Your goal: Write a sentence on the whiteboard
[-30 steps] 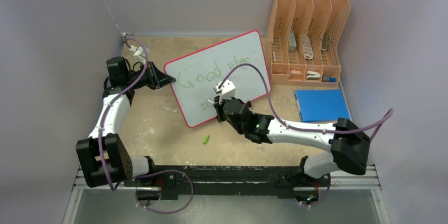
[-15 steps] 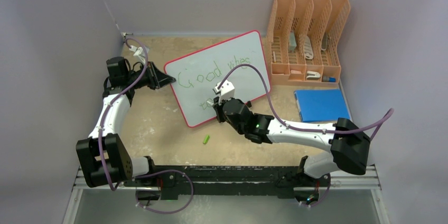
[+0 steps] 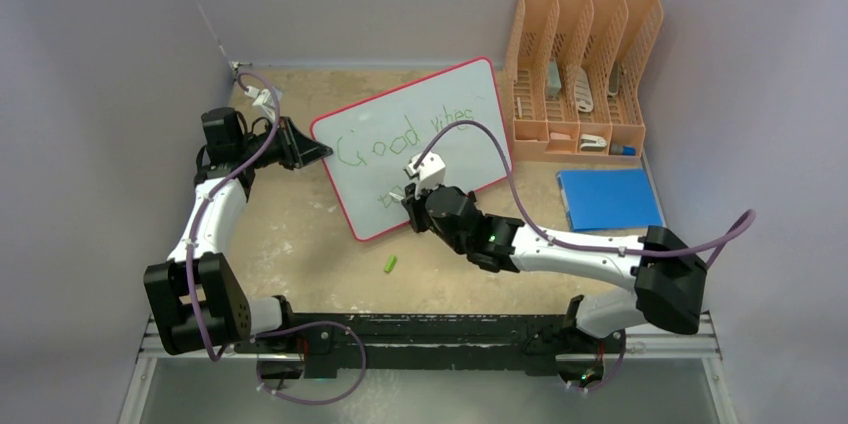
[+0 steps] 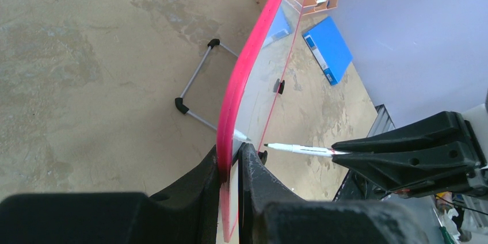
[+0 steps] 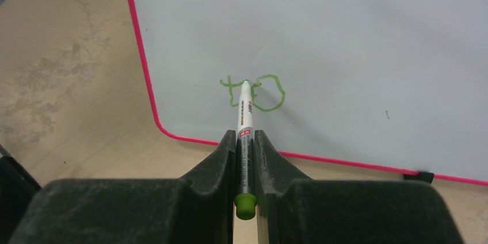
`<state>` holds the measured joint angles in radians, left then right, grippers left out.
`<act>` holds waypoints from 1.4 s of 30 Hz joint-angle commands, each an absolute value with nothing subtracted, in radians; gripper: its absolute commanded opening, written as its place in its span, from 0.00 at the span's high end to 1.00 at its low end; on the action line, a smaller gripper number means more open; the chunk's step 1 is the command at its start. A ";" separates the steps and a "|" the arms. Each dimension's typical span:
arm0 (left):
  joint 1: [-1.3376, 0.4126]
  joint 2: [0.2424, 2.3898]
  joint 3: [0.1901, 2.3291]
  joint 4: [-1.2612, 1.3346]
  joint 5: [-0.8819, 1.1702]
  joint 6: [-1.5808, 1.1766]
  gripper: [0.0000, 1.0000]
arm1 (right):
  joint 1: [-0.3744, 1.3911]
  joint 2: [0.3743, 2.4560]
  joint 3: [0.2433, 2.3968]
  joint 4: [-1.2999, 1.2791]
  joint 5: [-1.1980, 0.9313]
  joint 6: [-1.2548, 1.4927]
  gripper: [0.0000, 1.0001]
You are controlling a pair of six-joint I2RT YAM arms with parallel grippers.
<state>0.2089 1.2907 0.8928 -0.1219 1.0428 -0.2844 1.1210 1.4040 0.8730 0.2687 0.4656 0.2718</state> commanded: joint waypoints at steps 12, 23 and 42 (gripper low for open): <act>0.207 1.280 0.900 -0.123 0.985 -0.267 1.00 | 1.053 1.252 0.820 0.275 0.507 0.241 1.00; 0.207 1.282 0.900 -0.123 0.984 -0.267 1.00 | 0.996 1.239 0.778 0.320 0.505 0.232 1.00; 0.207 1.283 0.900 -0.124 0.983 -0.267 1.00 | 0.988 1.272 0.793 0.348 0.485 0.222 1.00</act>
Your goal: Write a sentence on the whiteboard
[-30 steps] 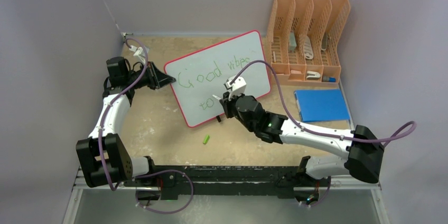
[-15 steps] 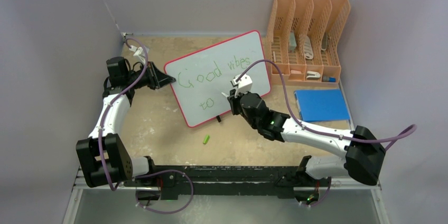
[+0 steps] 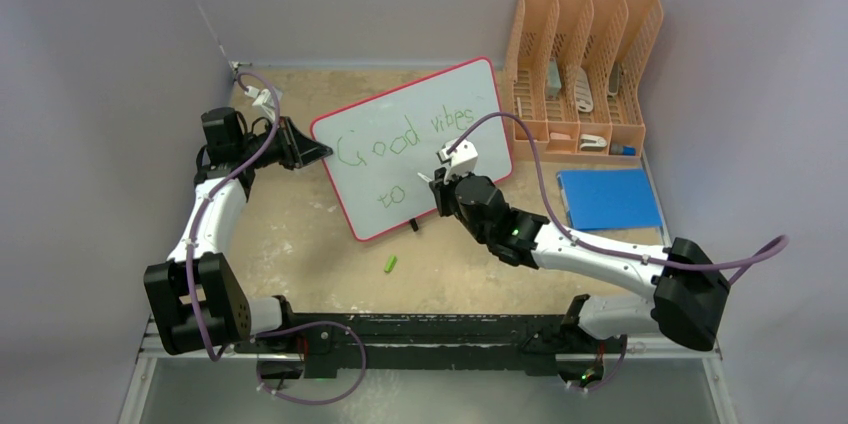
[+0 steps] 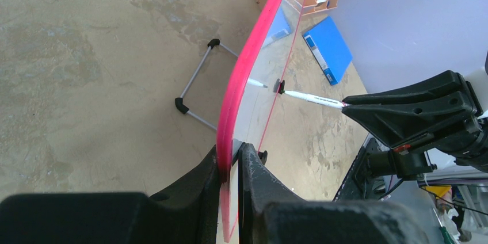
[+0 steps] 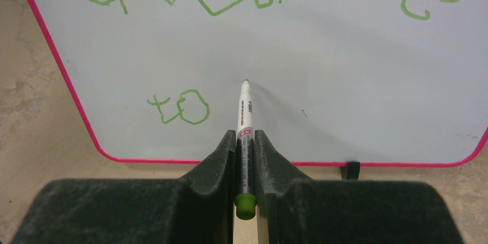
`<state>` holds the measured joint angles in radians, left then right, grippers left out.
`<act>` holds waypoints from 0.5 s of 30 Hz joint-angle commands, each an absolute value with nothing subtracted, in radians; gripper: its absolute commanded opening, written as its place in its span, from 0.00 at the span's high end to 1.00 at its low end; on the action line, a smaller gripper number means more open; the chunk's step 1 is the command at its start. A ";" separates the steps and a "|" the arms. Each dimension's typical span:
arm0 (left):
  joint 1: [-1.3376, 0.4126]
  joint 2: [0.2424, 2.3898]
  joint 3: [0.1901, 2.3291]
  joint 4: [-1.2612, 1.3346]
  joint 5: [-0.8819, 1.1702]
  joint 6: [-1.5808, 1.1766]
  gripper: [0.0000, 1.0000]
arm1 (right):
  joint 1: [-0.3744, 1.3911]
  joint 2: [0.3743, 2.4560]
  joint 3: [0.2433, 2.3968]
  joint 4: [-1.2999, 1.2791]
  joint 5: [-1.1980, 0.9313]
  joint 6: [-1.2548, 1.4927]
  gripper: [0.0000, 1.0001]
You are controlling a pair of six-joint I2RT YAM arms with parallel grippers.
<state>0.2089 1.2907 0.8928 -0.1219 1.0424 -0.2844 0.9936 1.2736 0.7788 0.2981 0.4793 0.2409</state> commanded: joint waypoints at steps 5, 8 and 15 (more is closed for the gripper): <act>0.207 1.283 0.901 -0.123 0.985 -0.267 1.00 | 0.983 1.279 0.792 0.344 0.482 0.223 1.00; 0.207 1.284 0.901 -0.123 0.986 -0.267 1.00 | 0.982 1.285 0.789 0.342 0.480 0.226 1.00; 0.207 1.285 0.901 -0.123 0.985 -0.267 1.00 | 0.975 1.300 0.777 0.330 0.481 0.239 1.00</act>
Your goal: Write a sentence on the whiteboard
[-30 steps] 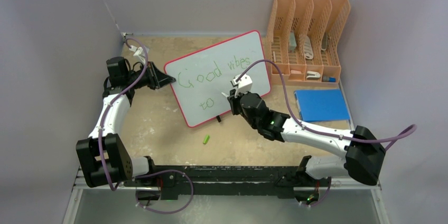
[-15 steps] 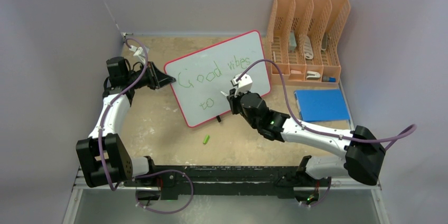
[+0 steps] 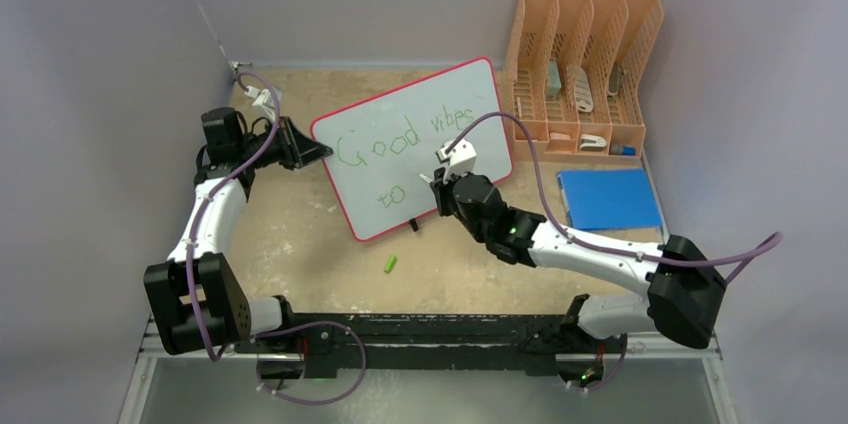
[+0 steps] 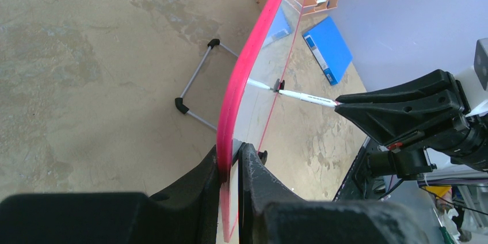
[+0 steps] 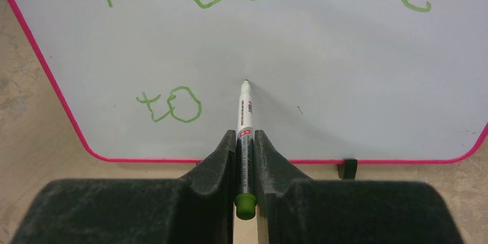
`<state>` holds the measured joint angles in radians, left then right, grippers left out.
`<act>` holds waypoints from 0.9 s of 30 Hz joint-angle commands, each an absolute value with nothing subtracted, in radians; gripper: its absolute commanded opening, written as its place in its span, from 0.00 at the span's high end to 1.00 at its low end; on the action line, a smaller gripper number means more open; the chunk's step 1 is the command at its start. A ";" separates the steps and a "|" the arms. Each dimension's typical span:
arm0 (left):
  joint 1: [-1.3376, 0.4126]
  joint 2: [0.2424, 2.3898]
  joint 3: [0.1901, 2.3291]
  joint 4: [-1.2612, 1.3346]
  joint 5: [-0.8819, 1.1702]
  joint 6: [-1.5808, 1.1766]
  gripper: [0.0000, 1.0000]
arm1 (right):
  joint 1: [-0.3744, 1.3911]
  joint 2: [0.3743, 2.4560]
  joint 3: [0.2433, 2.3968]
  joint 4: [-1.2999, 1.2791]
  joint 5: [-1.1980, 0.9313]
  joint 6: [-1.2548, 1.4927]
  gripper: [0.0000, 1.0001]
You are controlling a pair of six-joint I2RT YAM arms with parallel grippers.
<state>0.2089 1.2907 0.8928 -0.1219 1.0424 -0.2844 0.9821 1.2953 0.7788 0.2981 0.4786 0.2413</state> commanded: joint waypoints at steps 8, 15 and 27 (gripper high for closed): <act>0.207 1.285 0.900 -0.123 0.985 -0.267 1.00 | 0.972 1.302 0.769 0.296 0.485 0.260 1.00; 0.207 1.286 0.901 -0.123 0.986 -0.267 1.00 | 0.972 1.278 0.750 0.265 0.496 0.278 1.00; 0.207 1.285 0.900 -0.124 0.987 -0.267 1.00 | 0.971 1.252 0.739 0.254 0.506 0.288 1.00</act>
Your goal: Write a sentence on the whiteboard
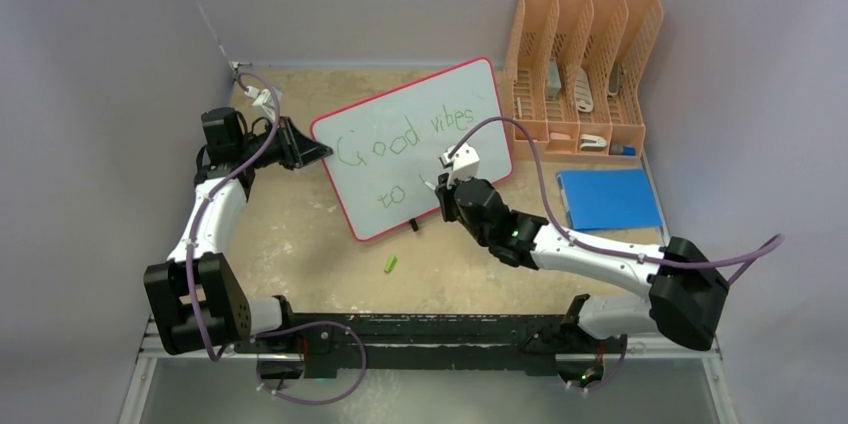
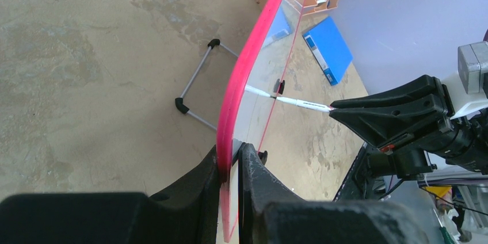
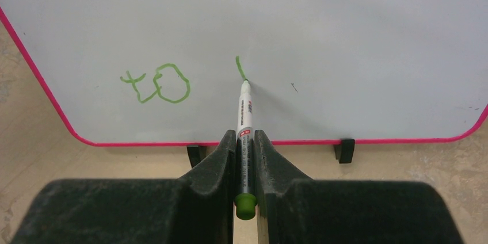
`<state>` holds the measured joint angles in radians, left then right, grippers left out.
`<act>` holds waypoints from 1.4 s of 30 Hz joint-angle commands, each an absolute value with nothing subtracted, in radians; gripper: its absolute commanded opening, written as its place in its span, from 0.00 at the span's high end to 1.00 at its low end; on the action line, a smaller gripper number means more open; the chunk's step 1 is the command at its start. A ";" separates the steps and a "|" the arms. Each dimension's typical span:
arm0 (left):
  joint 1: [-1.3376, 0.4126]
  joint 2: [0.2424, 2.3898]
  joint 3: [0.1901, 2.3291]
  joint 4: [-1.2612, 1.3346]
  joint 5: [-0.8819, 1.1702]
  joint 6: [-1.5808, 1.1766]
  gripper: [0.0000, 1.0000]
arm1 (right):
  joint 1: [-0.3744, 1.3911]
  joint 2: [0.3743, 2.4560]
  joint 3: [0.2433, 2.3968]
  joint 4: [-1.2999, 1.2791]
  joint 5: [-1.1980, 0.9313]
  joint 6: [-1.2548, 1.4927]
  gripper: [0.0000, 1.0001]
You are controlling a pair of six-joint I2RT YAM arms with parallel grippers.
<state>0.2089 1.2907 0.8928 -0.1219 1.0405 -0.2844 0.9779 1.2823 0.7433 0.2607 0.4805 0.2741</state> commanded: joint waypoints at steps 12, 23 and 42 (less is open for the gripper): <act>0.207 1.285 0.899 -0.124 0.985 -0.267 1.00 | 0.970 1.221 0.767 0.262 0.520 0.268 1.00; 0.207 1.284 0.901 -0.124 0.985 -0.267 1.00 | 0.963 1.246 0.785 0.294 0.542 0.263 1.00; 0.207 1.285 0.900 -0.123 0.987 -0.267 1.00 | 0.959 1.264 0.809 0.322 0.537 0.253 1.00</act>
